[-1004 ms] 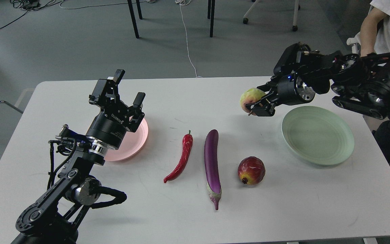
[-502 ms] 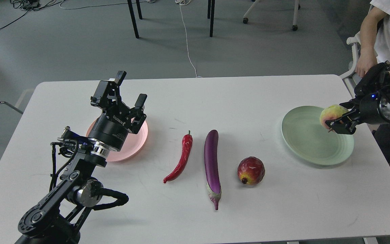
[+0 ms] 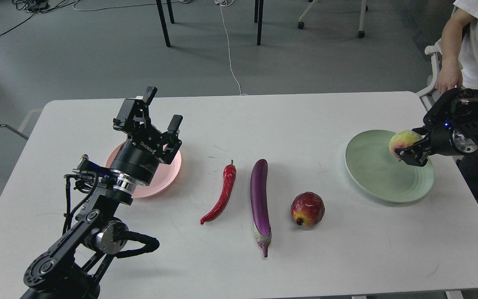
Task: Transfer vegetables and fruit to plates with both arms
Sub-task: 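Carry the pear onto the green plate and release it, then move the right gripper to the red apple and grasp it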
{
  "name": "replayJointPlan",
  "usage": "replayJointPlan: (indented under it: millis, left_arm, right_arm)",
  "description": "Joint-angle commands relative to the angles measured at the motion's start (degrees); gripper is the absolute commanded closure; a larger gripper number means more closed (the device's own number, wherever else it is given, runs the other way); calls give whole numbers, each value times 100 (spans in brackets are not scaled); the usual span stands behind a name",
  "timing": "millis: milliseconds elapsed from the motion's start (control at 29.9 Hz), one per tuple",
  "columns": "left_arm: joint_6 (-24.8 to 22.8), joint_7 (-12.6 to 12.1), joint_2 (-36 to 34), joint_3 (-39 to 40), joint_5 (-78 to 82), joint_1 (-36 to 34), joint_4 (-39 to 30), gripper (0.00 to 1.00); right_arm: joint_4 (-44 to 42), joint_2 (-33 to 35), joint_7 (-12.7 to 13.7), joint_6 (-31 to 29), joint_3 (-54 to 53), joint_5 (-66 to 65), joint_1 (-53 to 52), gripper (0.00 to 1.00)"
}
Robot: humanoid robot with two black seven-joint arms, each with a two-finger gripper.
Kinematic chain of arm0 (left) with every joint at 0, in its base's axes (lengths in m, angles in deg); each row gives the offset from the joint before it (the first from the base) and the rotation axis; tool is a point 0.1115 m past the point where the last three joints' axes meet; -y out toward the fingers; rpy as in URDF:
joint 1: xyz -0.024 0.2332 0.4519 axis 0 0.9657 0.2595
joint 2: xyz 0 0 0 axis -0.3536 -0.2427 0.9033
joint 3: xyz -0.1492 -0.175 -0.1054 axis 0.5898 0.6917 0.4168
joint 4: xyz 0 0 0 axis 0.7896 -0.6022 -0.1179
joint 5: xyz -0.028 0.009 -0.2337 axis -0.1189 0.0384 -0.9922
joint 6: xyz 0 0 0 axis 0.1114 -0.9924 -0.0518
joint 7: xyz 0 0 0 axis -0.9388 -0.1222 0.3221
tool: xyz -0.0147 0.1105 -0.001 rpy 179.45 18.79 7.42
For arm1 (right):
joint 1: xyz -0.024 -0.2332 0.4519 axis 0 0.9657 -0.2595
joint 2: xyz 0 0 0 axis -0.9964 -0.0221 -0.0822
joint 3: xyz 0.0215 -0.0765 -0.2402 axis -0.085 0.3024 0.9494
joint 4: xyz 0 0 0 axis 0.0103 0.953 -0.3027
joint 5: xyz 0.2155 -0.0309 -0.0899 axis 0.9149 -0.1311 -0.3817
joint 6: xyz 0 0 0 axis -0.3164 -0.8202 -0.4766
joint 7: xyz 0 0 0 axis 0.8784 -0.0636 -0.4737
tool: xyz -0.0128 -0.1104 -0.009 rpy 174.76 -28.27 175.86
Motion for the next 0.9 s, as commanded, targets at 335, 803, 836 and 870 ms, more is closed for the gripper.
replayJointPlan:
  millis: [335, 803, 836, 870]
  left_arm:
    - [0, -3, 7, -5, 3, 12, 0, 2]
    - [0, -12, 68, -5, 12, 82, -17, 2]
    - [0, -12, 69, -5, 12, 91, -17, 2]
    - [0, -12, 77, -5, 21, 91, -17, 2]
  right_arm:
    - [-120, -49, 0, 3, -103, 95, 105, 3]
    - [3587, 1023, 0, -173, -657, 947, -1468, 2]
    - [3755, 1015, 0, -199, -657, 1000, -1495, 2]
    - [3878, 988, 0, -217, -657, 1009, -1504, 2]
